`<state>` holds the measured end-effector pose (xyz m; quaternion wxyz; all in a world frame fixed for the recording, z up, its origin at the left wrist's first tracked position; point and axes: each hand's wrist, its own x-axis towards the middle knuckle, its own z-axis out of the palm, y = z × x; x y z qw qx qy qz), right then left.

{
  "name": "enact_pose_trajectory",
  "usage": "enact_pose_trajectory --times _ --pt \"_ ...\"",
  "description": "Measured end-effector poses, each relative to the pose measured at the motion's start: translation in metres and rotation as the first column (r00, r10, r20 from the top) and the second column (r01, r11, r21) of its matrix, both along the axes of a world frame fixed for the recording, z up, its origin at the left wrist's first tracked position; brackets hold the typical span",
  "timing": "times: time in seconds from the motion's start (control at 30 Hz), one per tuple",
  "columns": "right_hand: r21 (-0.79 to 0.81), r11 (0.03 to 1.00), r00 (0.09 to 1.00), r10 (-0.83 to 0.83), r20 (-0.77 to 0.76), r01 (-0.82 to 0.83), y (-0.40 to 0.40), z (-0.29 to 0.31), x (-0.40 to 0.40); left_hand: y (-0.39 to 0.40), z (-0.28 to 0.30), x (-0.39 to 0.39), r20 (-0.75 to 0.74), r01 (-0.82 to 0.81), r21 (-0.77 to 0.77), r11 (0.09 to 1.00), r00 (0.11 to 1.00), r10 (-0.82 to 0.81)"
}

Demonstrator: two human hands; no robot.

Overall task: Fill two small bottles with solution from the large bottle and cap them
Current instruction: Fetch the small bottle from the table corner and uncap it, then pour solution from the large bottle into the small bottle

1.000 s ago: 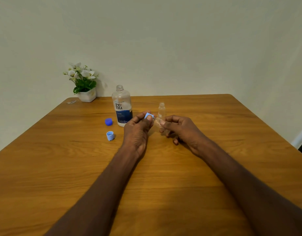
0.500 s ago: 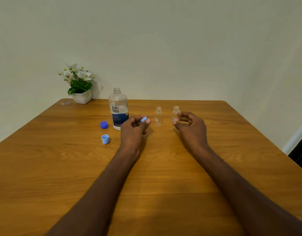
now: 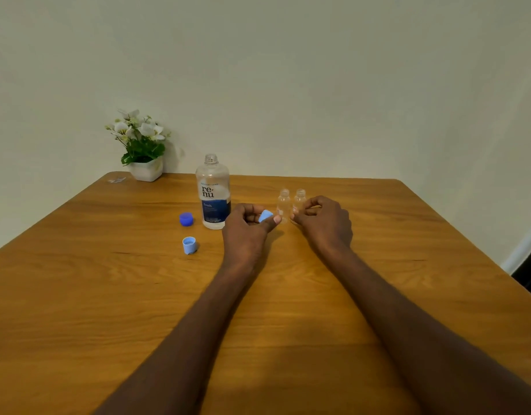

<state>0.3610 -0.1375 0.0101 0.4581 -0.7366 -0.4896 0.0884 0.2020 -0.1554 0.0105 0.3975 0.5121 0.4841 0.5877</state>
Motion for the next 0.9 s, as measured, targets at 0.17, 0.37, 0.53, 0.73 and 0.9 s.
enact_pose_trajectory --times 0.17,0.37,0.53,0.73,0.9 --pt "-0.037 0.999 0.997 0.020 0.074 -0.017 0.002 -0.005 0.000 0.000 0.000 -0.001 -0.082 -0.014 0.012 1.000 0.997 0.015" --pt "-0.073 0.996 0.997 0.057 0.049 -0.054 -0.007 -0.009 -0.001 -0.004 0.000 -0.003 -0.220 -0.064 0.051 0.997 0.973 0.073" --pt "0.204 0.978 0.975 -0.007 0.221 -0.039 -0.033 0.001 -0.023 -0.031 0.005 -0.017 -0.309 -0.117 0.171 0.978 0.936 0.166" --pt "0.214 0.908 0.903 0.283 0.323 -0.361 -0.047 0.005 -0.060 -0.062 0.006 -0.081 -0.430 -0.231 0.246 0.941 0.844 0.320" --pt "0.113 0.865 0.821 0.413 0.394 -0.489 -0.047 0.002 -0.063 -0.067 0.002 -0.108 -0.485 -0.358 0.147 0.922 0.786 0.383"
